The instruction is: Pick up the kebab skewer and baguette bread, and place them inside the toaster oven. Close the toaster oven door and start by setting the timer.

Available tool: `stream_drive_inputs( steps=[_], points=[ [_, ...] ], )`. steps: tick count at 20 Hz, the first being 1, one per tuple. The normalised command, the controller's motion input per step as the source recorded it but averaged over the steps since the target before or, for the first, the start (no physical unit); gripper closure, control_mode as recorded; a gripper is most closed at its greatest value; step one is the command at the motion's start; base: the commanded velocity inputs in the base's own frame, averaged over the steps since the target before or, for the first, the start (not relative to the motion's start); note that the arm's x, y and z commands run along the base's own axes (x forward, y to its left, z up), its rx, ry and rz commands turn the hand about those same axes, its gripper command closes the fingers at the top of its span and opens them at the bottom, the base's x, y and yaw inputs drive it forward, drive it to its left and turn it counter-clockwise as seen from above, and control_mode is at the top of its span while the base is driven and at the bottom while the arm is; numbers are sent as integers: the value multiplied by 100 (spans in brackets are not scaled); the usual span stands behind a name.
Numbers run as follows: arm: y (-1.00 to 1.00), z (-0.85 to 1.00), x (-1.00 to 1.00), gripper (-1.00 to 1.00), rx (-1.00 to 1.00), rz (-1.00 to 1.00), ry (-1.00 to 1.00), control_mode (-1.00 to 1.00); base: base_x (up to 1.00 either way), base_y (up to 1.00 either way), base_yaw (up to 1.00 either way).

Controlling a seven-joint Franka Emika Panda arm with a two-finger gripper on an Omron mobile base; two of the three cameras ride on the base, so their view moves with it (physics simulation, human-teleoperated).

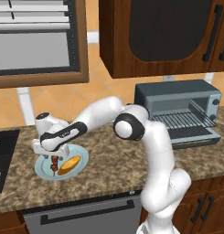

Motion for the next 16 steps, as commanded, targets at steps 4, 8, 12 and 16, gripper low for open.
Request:
stream_drive_inputs(
  steps=[4, 8, 12, 16],
  points=[
    [-27, -20, -35, 100, 3, 0, 3, -100, 0, 0, 0],
    [-58, 6, -37, 100, 7, -3, -1, -100, 0, 0, 0],
    [-80, 51, -11, 100, 15, -6, -2, -100, 0, 0, 0],
    [-98, 67, -21, 100, 19, -17, -5, -100, 0, 0, 0]
  ],
)
